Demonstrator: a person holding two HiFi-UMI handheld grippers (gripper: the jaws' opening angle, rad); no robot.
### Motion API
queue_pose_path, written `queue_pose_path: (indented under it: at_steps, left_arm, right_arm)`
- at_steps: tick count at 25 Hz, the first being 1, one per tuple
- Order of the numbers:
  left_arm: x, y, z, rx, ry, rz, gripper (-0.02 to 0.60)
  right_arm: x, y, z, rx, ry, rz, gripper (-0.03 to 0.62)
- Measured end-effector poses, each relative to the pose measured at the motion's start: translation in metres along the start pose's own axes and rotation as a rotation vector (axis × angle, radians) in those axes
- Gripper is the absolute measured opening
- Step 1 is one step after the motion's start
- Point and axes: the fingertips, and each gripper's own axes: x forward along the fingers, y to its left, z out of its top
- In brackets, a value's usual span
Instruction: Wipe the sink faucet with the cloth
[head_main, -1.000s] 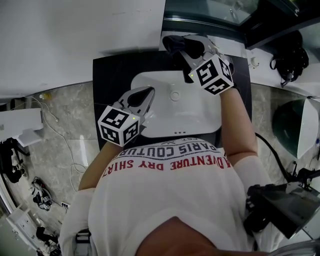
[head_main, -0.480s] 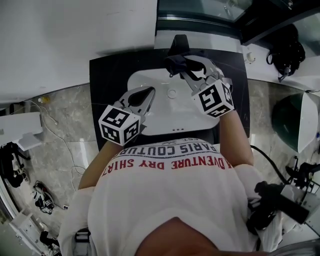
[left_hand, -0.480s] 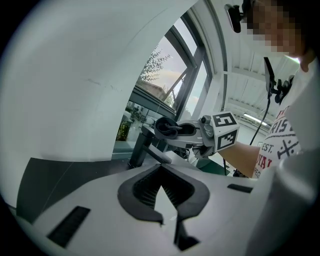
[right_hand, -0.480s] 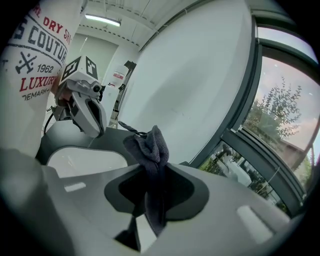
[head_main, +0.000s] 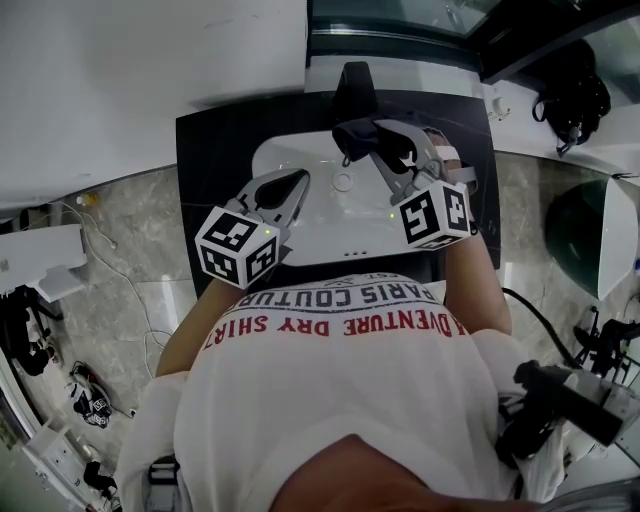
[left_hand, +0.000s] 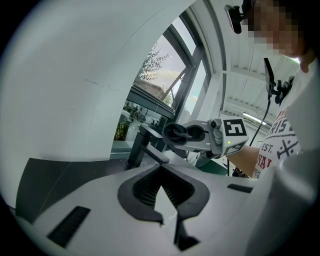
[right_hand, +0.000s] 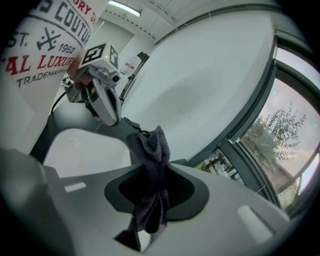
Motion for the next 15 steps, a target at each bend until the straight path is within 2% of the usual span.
queue_pose_path:
  at_steps: [7,15]
  left_arm:
    - [0.002,0.001,-0.005,-0.003,0.010,-0.006,0.002]
    - [0.007,0.004,-0.008,-0.007,0.028,-0.001,0.002]
  right_arm:
    - [0.002,0.012,-0.050,-0.035,0.112,-0.042,0.077]
    - [0.038,-0.005,-0.060,-0.090,0.140,-0.101,0.077]
